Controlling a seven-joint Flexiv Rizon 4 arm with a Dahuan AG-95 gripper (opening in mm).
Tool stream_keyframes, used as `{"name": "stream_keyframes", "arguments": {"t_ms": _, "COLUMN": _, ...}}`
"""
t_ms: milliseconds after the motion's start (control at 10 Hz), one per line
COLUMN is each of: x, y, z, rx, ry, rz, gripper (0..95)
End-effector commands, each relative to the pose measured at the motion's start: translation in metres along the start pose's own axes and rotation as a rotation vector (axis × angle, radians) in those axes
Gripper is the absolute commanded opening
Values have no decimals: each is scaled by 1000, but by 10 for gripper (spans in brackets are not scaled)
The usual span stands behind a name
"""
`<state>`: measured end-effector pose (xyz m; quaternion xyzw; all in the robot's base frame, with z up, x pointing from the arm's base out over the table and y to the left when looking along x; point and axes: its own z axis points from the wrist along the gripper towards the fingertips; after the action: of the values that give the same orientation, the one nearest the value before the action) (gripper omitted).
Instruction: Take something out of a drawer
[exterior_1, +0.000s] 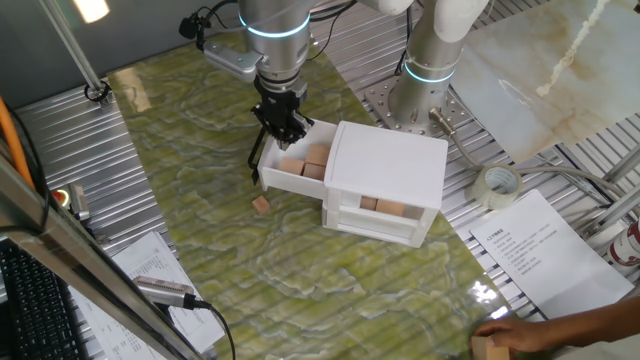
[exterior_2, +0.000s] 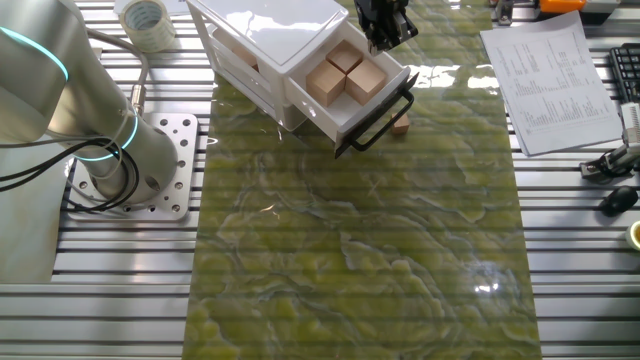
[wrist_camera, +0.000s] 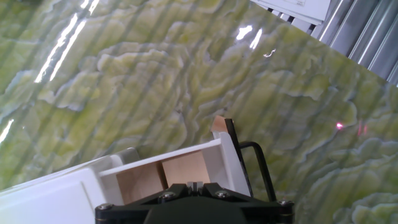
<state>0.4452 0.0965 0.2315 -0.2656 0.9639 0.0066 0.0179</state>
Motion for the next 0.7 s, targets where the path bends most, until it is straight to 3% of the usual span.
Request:
{"name": "stream_keyframes", "arguments": {"t_ms": 100, "x": 0, "y": 0, "z": 0, "rx": 0, "ry": 0, "rz": 0, "gripper": 0}}
{"name": "stream_keyframes", "arguments": {"t_ms": 700, "x": 0, "y": 0, "z": 0, "rx": 0, "ry": 0, "rz": 0, "gripper": 0}}
